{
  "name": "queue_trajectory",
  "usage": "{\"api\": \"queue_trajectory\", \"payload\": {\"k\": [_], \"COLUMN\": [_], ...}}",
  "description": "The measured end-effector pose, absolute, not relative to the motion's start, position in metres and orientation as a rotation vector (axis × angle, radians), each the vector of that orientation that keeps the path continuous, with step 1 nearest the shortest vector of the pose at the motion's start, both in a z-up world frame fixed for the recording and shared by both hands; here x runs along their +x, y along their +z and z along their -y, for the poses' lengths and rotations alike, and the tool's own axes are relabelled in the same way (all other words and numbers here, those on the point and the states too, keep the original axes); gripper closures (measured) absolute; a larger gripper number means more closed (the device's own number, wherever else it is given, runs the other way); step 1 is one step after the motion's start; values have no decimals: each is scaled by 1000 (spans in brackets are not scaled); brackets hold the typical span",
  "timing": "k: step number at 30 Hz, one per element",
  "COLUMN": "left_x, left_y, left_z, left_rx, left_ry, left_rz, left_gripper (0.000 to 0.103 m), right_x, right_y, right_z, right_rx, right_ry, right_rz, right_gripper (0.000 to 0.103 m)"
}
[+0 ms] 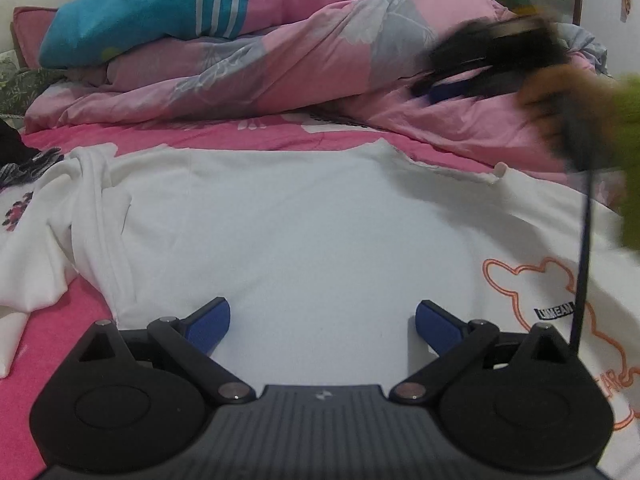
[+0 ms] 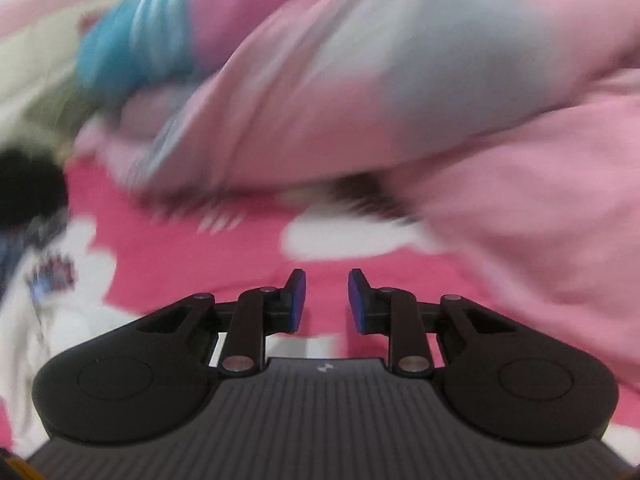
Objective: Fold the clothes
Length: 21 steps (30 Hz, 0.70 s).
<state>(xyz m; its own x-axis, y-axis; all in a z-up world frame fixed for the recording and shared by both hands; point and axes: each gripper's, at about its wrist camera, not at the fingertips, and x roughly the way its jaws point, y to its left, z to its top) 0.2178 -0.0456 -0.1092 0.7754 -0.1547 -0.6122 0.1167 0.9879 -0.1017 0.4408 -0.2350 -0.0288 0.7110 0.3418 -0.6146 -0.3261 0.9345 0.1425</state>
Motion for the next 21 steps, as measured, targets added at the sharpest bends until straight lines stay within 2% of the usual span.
{"api": "queue_trajectory", "payload": {"k": [4,7,12,13,15,21], "left_x": [217,214,209,212,218,236], "left_y": [-107,-99,-80,-79,-79,-104], "left_z": [47,48,66,72,83,88], "left_rx": [-49,-30,48,59,77,-9], "left_ry": [-143,-122,-127,-151,-193,-222], "left_rz": [-667,-654,-644,-658,-680,-702], "left_gripper": [3,4,4,4,4,4], "right_x": [387,351,326,330,345,397], "right_y": [22,32,0,-10,-28,-62], "right_z": [336,406,463,463,457,434], "right_rx": [49,99,196,211,205,190], "right_ry": [264,201,174,187,211,239], "right_rz": [-628,-659,-727,-736,-752,-801], "right_gripper": [77,71,67,61,57,55]}}
